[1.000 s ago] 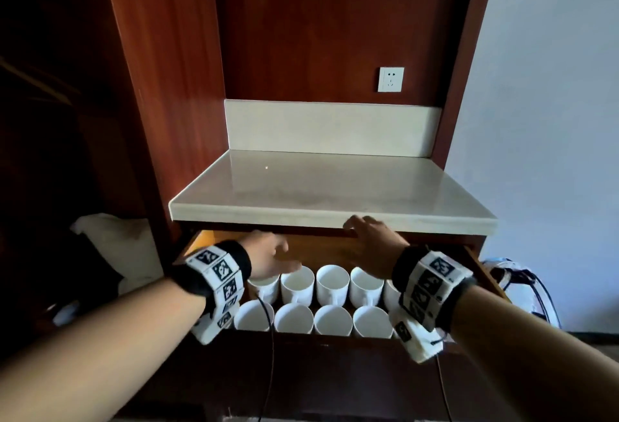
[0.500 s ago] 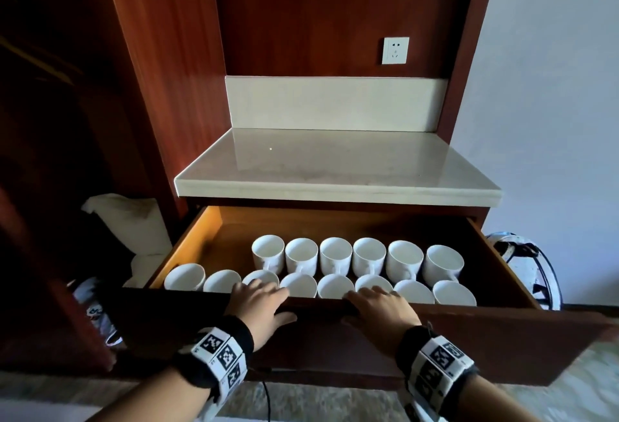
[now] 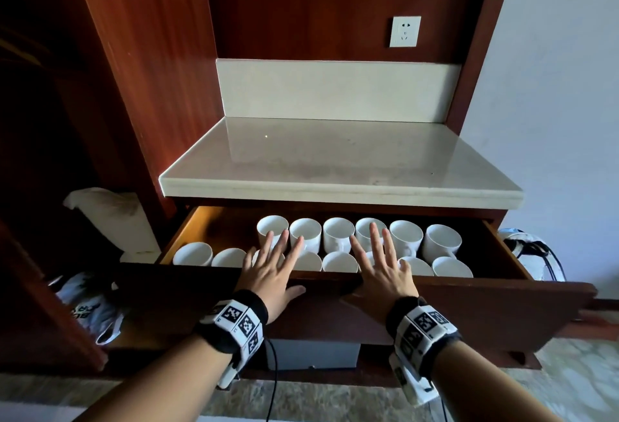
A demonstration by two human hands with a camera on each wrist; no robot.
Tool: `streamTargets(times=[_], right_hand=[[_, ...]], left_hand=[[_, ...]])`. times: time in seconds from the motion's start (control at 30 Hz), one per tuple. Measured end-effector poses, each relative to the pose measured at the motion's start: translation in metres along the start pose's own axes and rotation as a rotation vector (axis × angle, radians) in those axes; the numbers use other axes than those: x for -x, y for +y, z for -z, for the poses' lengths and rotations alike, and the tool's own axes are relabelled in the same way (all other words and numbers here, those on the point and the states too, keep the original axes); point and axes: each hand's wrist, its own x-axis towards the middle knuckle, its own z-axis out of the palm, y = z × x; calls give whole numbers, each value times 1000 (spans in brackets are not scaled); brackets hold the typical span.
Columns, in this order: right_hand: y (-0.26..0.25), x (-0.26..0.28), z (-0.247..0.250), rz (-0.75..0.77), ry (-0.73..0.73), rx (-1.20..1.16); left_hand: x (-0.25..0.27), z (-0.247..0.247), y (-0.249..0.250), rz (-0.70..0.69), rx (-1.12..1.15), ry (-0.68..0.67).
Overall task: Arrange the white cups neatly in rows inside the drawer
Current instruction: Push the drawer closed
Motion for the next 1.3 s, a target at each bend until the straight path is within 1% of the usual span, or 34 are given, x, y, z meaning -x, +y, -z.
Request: streamTargets(times=[0.17,0.23,0.33,0.47,0.53,0.63,0.73,0.83,0.97,1.13,1.2,1.3], right_hand=[[6,-46,-1,-58,-10,-31],[9,-65,0,-83,-24,-36],[13,-88,1,-107,-35,-31],[17,-113,-2,-121,4,-17],[19,-126,-6,-124,28,-21],[23,-144,-13,-125,94,-9],[29,-155,-21,-146,120,1],[31,-160,-29,-131,181,12],[30,-166,-37,-132,303,-31],[29,-178,-57,-174,466,-71],[31,-181,-62,-178,486,-71],[33,-182,-62,-167,496,-60]], left_hand=[[-46,-4,-16,-16,35,25],[-64,-6,-26,8,49,46],[-89,-5,-47,82,41,22],[-119,-2,-72,110,34,25],[-133,-2,-82,91,30,28],[-149,-5,-90,33,-7,106],[-159,-8,-96,6,-10,110],[-166,-14,-98,-45,16,188],[-171,-25,-96,-61,68,302],[-183,-41,-91,-49,118,528],[-187,-47,-92,-53,112,598],[-187,-47,-93,-50,98,618]])
